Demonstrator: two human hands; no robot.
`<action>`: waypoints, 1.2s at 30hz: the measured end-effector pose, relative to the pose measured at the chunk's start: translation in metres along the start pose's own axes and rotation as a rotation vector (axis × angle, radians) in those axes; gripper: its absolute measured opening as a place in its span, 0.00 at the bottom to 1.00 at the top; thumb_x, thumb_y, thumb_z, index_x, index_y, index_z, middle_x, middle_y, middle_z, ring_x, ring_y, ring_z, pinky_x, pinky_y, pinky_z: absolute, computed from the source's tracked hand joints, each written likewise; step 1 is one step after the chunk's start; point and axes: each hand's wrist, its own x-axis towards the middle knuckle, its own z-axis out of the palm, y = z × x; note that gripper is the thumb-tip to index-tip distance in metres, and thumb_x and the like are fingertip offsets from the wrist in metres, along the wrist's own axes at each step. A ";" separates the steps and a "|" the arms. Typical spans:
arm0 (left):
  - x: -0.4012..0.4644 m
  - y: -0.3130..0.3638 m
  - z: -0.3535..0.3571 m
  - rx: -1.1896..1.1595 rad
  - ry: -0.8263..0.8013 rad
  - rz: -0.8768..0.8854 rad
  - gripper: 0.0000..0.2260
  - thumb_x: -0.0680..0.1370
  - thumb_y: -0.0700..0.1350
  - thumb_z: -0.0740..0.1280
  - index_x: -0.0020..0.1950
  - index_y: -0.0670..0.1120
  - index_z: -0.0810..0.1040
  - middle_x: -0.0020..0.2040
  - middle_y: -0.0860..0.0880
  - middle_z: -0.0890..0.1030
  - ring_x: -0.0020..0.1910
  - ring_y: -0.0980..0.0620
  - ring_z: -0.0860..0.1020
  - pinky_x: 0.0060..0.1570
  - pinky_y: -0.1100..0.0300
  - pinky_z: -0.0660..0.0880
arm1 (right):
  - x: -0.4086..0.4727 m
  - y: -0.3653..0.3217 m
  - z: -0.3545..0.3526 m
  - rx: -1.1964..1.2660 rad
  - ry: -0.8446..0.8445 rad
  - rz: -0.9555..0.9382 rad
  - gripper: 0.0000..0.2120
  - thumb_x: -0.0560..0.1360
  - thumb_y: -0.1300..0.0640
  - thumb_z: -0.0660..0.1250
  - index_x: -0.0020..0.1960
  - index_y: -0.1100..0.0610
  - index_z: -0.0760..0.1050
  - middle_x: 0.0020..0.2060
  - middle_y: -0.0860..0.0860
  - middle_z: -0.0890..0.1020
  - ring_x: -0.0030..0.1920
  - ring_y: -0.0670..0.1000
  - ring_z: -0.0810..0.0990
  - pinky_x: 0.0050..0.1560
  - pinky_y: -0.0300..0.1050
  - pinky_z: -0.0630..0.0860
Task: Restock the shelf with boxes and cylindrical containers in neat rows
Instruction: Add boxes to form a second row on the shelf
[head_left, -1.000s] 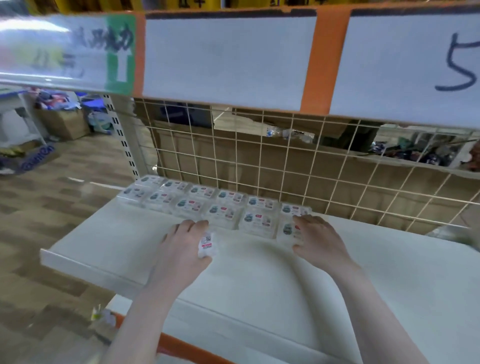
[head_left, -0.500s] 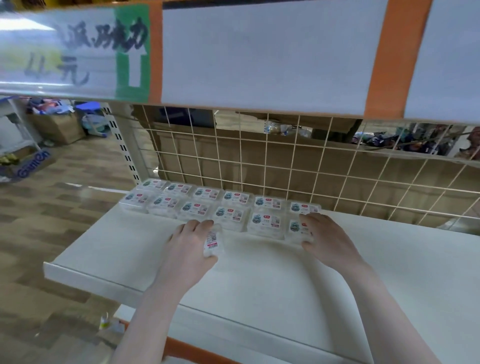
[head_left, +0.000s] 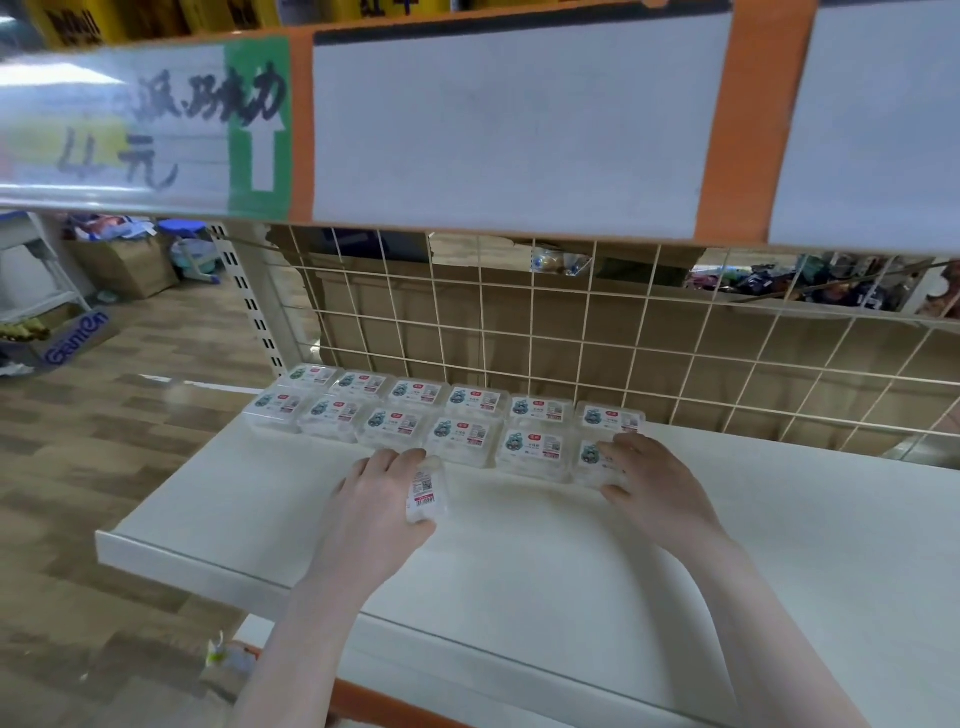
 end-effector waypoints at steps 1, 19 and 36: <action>-0.001 0.000 -0.001 0.009 -0.008 -0.004 0.30 0.67 0.49 0.73 0.68 0.51 0.70 0.59 0.49 0.75 0.59 0.45 0.73 0.55 0.54 0.71 | 0.000 -0.001 -0.001 -0.004 0.006 -0.004 0.22 0.77 0.51 0.61 0.71 0.49 0.64 0.70 0.46 0.64 0.70 0.47 0.60 0.65 0.39 0.61; -0.012 -0.028 -0.016 0.025 -0.026 -0.140 0.31 0.69 0.51 0.70 0.71 0.53 0.65 0.63 0.51 0.71 0.61 0.48 0.70 0.58 0.57 0.69 | -0.003 -0.038 -0.004 0.116 0.151 -0.049 0.17 0.79 0.50 0.59 0.66 0.53 0.71 0.63 0.48 0.74 0.64 0.51 0.70 0.62 0.42 0.62; 0.013 -0.183 -0.048 0.073 -0.149 0.062 0.30 0.73 0.50 0.67 0.73 0.53 0.61 0.66 0.53 0.69 0.64 0.50 0.67 0.62 0.60 0.66 | 0.003 -0.182 0.053 0.063 0.335 -0.018 0.15 0.66 0.61 0.76 0.52 0.60 0.81 0.49 0.57 0.83 0.48 0.61 0.82 0.45 0.52 0.78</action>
